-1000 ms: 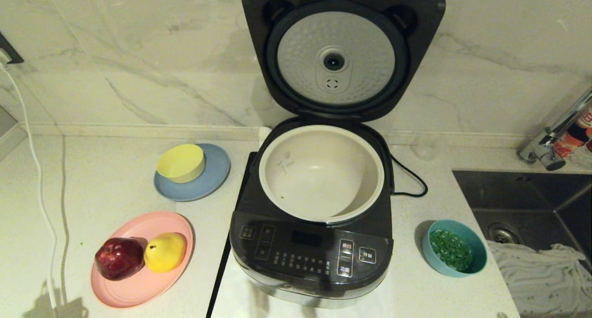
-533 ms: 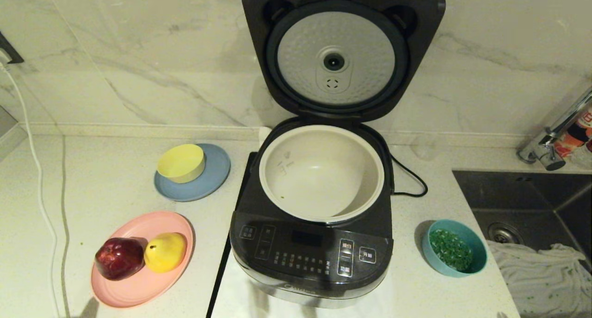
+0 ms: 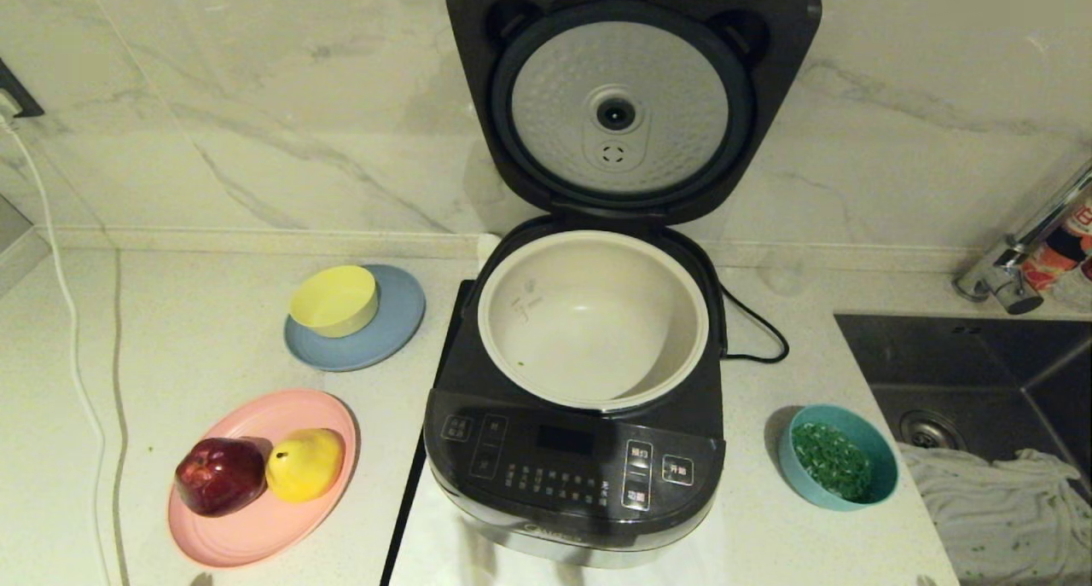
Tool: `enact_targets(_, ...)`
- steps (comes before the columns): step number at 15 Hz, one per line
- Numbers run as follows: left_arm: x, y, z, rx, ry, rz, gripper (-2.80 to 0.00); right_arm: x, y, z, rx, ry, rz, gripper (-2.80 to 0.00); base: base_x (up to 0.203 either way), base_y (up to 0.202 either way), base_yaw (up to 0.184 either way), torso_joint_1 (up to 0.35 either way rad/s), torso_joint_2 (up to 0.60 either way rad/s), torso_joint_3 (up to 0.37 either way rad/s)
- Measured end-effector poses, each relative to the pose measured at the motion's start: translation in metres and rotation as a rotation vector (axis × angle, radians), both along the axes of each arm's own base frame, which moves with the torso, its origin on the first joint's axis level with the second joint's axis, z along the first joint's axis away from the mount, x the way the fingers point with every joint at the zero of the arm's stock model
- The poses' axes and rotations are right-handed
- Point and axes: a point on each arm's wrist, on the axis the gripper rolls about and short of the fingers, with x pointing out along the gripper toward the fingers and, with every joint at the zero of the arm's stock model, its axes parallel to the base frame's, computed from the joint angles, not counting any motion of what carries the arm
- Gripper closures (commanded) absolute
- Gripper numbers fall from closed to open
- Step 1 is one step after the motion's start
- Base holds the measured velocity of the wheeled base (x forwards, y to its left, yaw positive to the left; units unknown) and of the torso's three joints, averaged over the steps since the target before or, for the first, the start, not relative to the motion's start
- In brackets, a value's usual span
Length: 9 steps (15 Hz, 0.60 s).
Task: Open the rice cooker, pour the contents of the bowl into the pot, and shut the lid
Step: Turn on the tap
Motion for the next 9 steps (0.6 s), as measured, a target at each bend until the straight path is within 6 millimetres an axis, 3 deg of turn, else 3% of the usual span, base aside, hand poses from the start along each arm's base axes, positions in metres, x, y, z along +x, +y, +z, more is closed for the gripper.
enact_targets(9, 0.0, 0.0001, -0.0001, -0.042, 0.001, 0.005, 0.0, 0.0, 0.0, 0.0, 0.0, 0.0, 0.0, 0.0, 0.0, 0.0, 0.0, 0.0, 0.0, 0.0)
